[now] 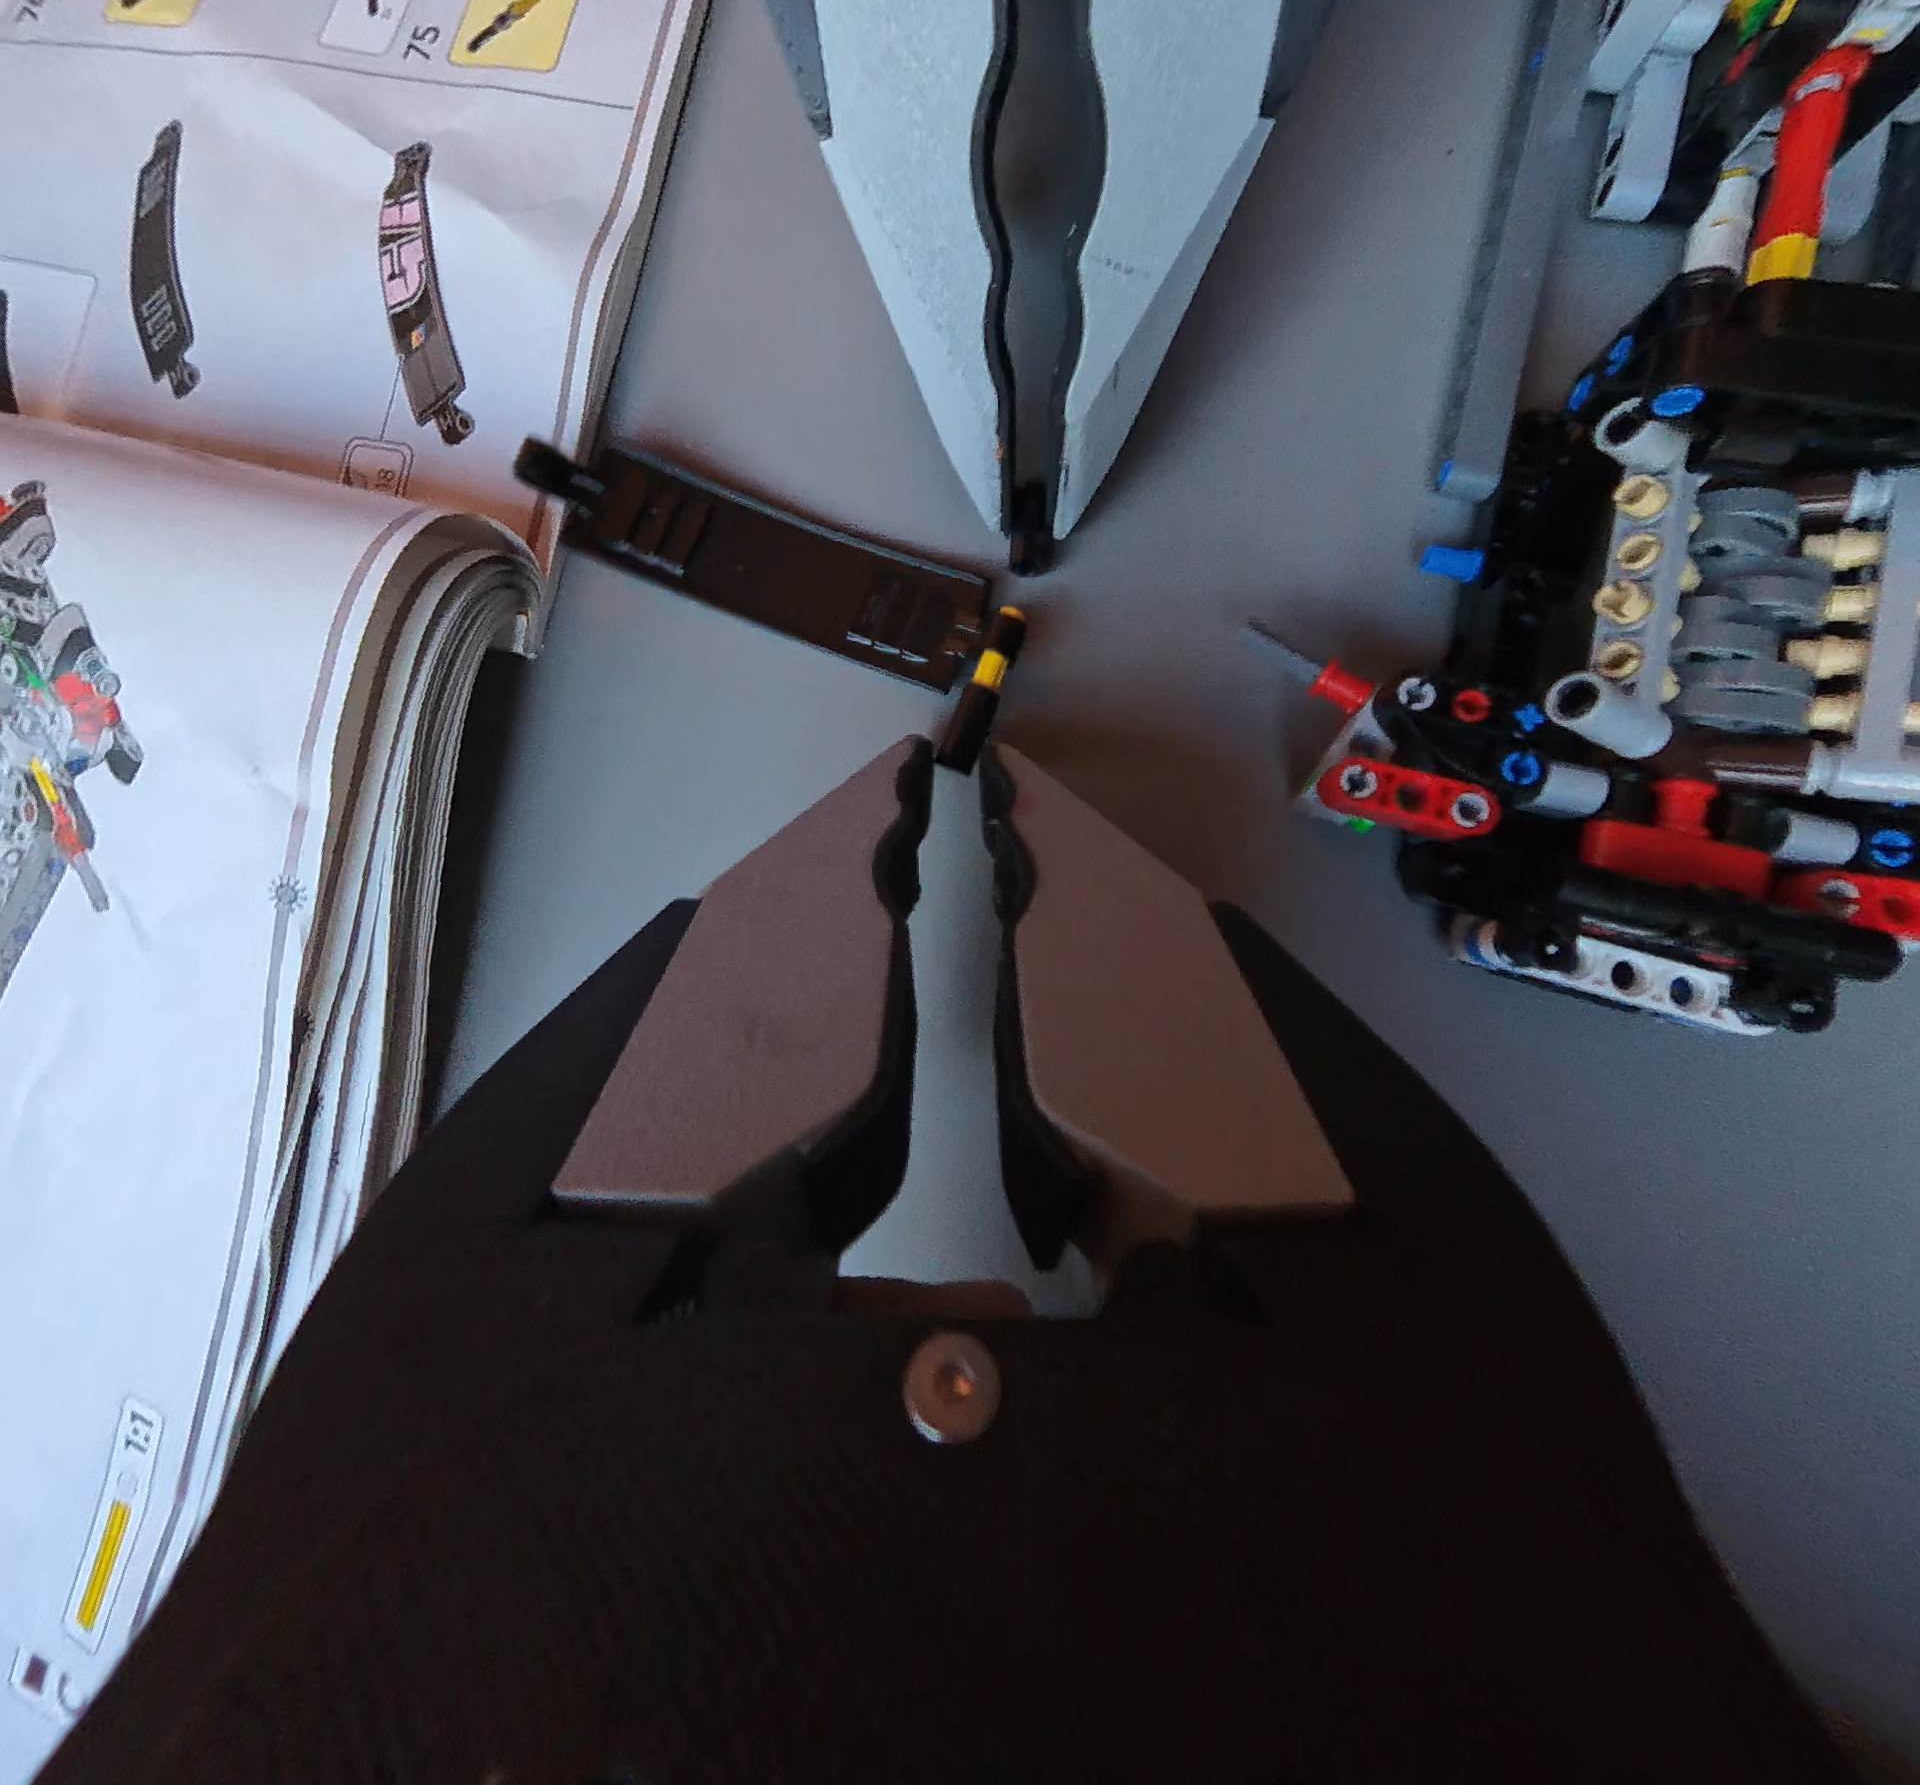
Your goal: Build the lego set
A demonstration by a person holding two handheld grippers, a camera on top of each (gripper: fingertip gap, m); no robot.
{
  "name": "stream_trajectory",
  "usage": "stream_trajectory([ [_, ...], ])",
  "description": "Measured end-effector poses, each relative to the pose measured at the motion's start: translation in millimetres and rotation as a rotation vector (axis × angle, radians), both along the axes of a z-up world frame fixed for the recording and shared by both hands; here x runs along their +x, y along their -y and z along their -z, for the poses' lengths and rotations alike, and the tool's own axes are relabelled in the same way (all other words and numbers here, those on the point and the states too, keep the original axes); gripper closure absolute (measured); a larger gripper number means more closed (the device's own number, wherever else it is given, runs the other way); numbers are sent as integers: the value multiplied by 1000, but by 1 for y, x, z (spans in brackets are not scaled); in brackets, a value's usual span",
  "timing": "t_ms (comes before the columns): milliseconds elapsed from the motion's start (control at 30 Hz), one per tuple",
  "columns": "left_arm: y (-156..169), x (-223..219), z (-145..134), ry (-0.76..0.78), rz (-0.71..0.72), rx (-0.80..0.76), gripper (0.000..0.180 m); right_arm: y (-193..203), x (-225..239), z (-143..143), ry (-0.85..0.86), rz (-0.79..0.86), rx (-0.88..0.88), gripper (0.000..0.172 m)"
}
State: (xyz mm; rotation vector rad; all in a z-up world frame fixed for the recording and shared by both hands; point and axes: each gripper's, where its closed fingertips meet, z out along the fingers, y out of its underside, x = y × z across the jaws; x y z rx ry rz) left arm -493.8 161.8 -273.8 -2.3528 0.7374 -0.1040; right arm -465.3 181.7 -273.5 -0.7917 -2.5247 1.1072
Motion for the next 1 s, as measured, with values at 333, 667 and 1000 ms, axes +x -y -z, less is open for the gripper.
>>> stream_trajectory([
  [333, -6, 9, 0, -8, 15, 23, 176, -3, 0, 0, -1, 8, -1, 167],
  [667, -8, 11, -1, 8, 6, 28, 176, -9, 0, -2, -35, 14, 8, 168],
  [1000, -9, 14, -1, 11, -14, 11, 176, -10, 0, -2, -60, 32, 52, 168],
])
